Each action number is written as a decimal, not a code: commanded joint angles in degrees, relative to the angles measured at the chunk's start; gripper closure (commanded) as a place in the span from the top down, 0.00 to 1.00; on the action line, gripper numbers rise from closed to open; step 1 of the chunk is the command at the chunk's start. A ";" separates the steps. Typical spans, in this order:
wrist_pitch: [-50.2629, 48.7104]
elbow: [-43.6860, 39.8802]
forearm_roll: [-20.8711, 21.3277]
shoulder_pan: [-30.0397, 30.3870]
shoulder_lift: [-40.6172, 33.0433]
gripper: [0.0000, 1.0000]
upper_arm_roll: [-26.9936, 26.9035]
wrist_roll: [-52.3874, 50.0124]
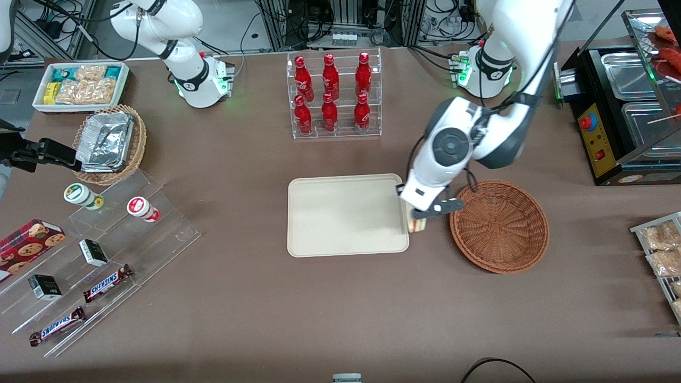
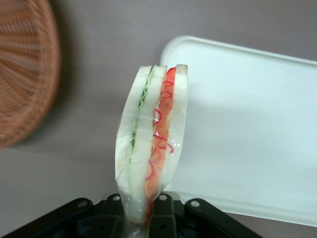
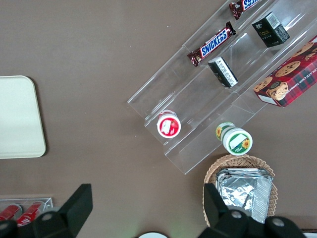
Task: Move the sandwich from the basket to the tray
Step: 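Lift the sandwich and carry it over the cream tray, then lower the sandwich onto the tray and open the left gripper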
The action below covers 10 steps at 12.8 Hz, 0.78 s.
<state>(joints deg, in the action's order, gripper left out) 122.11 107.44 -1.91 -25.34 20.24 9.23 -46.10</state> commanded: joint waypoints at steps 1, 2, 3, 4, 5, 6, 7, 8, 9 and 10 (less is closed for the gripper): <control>4.08 -2.15 2.16 -5.84 4.97 0.00 -0.88 -7.65; 4.97 -3.37 3.30 -7.08 6.20 0.00 -0.88 -10.82; 4.98 -5.12 4.62 -8.48 8.13 0.00 -0.88 -13.72; 4.98 -6.88 5.68 -9.71 9.63 0.00 -0.88 -15.84; 4.98 -8.29 5.86 -10.77 10.86 0.00 -0.88 -17.42; 4.98 -9.78 5.86 -12.00 12.35 0.00 -0.88 -18.48; 4.98 -11.28 6.30 -13.23 13.85 0.00 -0.97 -19.80; 4.98 -12.94 7.95 -14.11 15.51 0.00 -0.97 -21.90; 4.89 -14.53 9.71 -14.12 16.66 0.00 -0.97 -24.01; 4.89 -15.24 10.25 -14.12 17.19 0.00 -0.97 -24.47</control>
<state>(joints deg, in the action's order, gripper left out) 127.75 96.37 6.18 -38.57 34.78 9.11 -67.82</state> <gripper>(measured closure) 0.828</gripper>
